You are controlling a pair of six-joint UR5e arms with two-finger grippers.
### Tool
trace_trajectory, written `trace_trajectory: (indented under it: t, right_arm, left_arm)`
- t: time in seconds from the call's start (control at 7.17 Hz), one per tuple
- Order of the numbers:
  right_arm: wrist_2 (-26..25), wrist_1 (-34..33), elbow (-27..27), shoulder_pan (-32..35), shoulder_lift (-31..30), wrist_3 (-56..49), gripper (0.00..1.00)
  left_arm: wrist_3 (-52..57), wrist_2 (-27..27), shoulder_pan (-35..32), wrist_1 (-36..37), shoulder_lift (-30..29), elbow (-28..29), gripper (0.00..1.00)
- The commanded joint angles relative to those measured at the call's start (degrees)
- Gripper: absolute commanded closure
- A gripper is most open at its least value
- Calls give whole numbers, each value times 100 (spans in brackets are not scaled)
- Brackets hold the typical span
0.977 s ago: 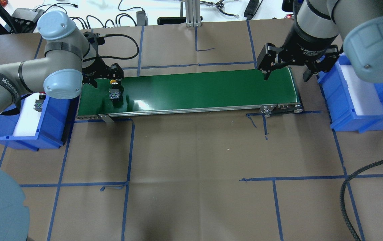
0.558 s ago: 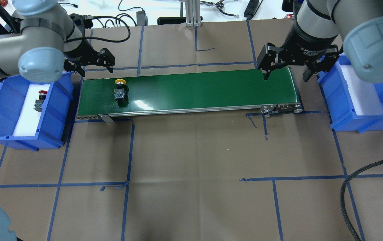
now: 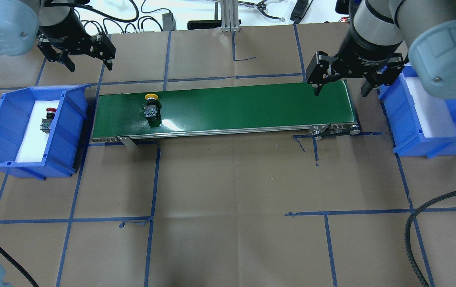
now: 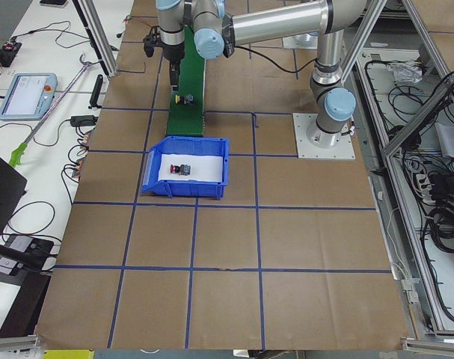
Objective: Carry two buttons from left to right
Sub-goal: 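Release the yellow button on the belt and raise the left gripper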
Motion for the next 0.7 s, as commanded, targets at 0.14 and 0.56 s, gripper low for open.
trace_trajectory:
  t: [0.14,0.56]
  right_arm:
    - [0,7,0,0,0,-1,0]
    - [8,-2,0,9,0,17,0]
  left_arm:
    - [1535,-35,1124,-20,-69,43,0]
    - [2600,-35,2030,23,-174,-1,0]
